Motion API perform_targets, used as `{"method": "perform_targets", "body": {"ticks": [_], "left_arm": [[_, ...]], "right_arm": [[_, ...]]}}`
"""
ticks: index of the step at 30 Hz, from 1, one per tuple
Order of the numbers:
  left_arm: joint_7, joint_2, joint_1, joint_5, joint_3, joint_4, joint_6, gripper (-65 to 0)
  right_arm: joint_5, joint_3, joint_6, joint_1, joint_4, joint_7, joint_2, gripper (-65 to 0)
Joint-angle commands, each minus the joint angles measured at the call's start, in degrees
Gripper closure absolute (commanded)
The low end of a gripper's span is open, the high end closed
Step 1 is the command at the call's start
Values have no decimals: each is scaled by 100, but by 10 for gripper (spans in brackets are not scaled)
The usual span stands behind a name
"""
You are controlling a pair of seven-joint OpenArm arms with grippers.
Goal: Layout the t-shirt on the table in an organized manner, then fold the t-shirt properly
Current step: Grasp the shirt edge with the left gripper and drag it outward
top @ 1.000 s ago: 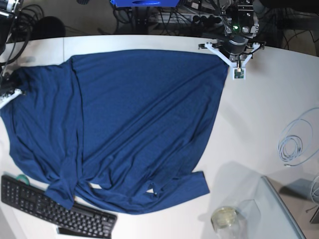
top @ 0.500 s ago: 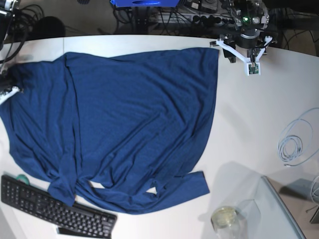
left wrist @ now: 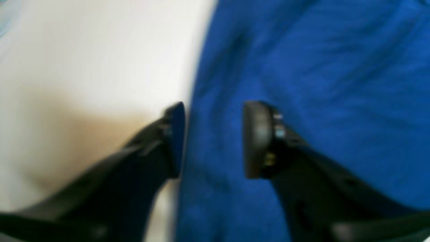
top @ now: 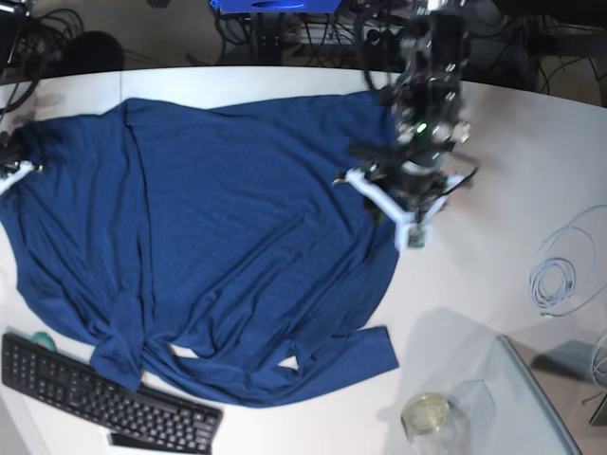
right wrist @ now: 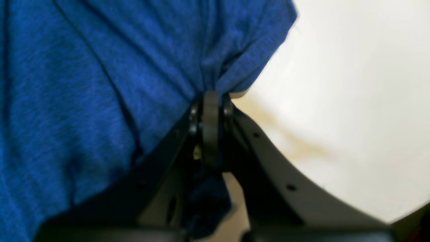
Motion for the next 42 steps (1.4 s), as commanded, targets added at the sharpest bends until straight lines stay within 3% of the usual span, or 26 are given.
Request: {"method": "perform_targets", "body": {"ticks": [1, 4, 10, 13, 16, 20, 22, 29, 34, 42], "left_arm": [[-120, 29, -290, 7, 25, -226, 37, -142], [-155, 161, -818, 34, 16, -1087, 37, 0], [-665, 73, -800, 34, 7, -1465, 37, 0], [-876, 64, -712, 34, -2, -1483, 37, 0], [-1078, 73, -721, 42, -292, -1702, 37, 0], [-1105, 56, -756, 42, -441, -2010, 37, 0], [-1105, -41, -712, 42, -494, -2098, 37, 0], [-1114, -357, -536, 25, -512, -2256, 37, 0], [-1114, -472, -343, -2, -810, -2177, 37, 0], [-1070, -454, 106, -2, -1092, -1316, 37, 0]], "right_arm": [[35, 48, -20, 71, 201, 121, 130, -18], [35, 373, -20, 63, 429, 121, 33, -83], [26, 558, -2, 124, 702, 121, -28, -305], [26, 549, 6, 317, 614, 156, -28, -345], [26, 426, 15, 819, 78, 375, -20, -305], [26, -233, 15, 1601, -1373, 1052, 244, -77], [26, -541, 15, 2005, -2164, 1334, 288, -14], [26, -708, -99, 2638, -3650, 1659, 420, -24], [26, -743, -820, 2515, -3632, 1659, 420, -23], [35, -708, -820, 2243, -3360, 1633, 411, -21]]}}
